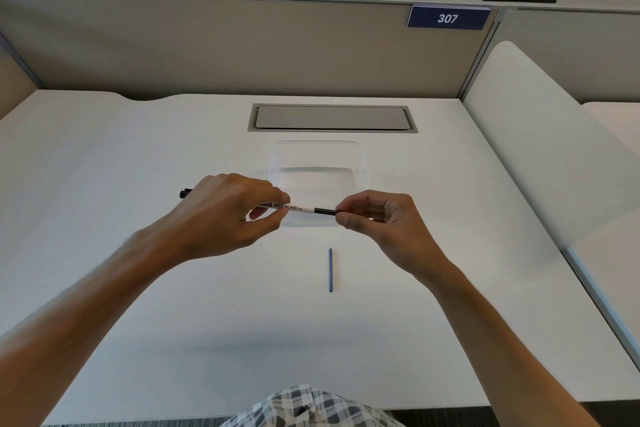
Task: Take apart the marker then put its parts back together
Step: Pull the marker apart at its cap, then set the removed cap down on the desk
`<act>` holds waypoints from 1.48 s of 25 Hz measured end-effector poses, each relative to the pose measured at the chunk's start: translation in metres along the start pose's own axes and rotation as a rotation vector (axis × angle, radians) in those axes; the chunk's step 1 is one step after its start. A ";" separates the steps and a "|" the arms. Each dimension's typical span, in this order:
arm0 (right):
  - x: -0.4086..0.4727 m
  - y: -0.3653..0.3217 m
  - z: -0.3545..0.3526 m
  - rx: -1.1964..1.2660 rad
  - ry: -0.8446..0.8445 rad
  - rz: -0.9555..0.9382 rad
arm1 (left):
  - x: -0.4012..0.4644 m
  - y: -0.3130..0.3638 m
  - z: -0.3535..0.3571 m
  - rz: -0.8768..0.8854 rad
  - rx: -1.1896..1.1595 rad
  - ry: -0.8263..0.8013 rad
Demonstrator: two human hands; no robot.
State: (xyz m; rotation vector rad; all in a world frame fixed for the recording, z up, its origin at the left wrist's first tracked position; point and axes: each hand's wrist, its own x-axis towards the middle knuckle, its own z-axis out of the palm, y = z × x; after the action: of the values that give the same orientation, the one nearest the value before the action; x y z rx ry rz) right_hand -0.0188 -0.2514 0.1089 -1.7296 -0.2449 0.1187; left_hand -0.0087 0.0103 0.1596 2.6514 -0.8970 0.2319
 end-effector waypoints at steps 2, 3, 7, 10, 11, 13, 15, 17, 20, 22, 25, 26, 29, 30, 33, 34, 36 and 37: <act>0.000 0.000 0.000 0.023 0.010 0.008 | 0.000 0.001 0.000 -0.001 0.000 0.004; 0.000 0.000 0.000 0.038 0.015 0.013 | 0.000 0.000 0.000 -0.004 -0.001 0.005; -0.003 0.004 0.002 0.035 0.074 0.035 | -0.002 -0.002 0.000 -0.029 -0.005 0.011; -0.007 0.011 0.007 -0.034 0.103 0.041 | -0.006 -0.002 0.001 -0.041 -0.009 0.004; -0.007 0.015 0.009 -0.068 0.115 0.050 | -0.006 -0.003 0.002 -0.042 -0.012 0.005; -0.007 0.026 0.016 -0.134 0.151 0.084 | -0.008 -0.003 0.003 -0.049 -0.020 0.007; -0.007 0.040 0.025 -0.202 0.194 0.124 | -0.009 -0.002 0.005 -0.054 -0.032 0.007; -0.008 0.054 0.036 -0.291 0.222 0.143 | -0.010 -0.003 0.006 -0.060 -0.044 0.015; -0.013 0.075 0.055 -0.501 0.255 0.172 | -0.014 -0.003 0.011 -0.081 -0.062 0.036; -0.016 0.089 0.067 -0.633 0.301 0.143 | -0.017 -0.003 0.014 -0.093 -0.074 0.036; -0.019 0.106 0.082 -0.780 0.321 0.053 | -0.020 -0.003 0.017 -0.105 -0.098 0.038; -0.019 0.110 0.086 -0.808 0.320 0.036 | -0.020 -0.003 0.018 -0.107 -0.105 0.038; -0.019 0.118 0.095 -0.875 0.344 -0.015 | -0.020 0.000 0.021 -0.105 -0.120 0.045; -0.018 0.119 0.097 -0.900 0.357 -0.028 | -0.019 0.000 0.021 -0.104 -0.123 0.051; -0.014 0.122 0.103 -0.949 0.369 -0.035 | -0.017 0.001 0.022 -0.104 -0.126 0.057; -0.014 0.124 0.104 -0.958 0.358 -0.029 | -0.017 0.001 0.022 -0.102 -0.128 0.058; -0.014 0.127 0.106 -0.969 0.333 -0.014 | -0.018 0.001 0.022 -0.097 -0.141 0.059; -0.015 0.128 0.107 -0.975 0.325 -0.007 | -0.019 0.001 0.022 -0.097 -0.148 0.061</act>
State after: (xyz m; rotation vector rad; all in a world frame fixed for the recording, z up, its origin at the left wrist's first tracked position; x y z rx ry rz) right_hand -0.0440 -0.1717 -0.0367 -2.6733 -0.0579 -0.3448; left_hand -0.0230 0.0124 0.1345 2.5290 -0.7350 0.2128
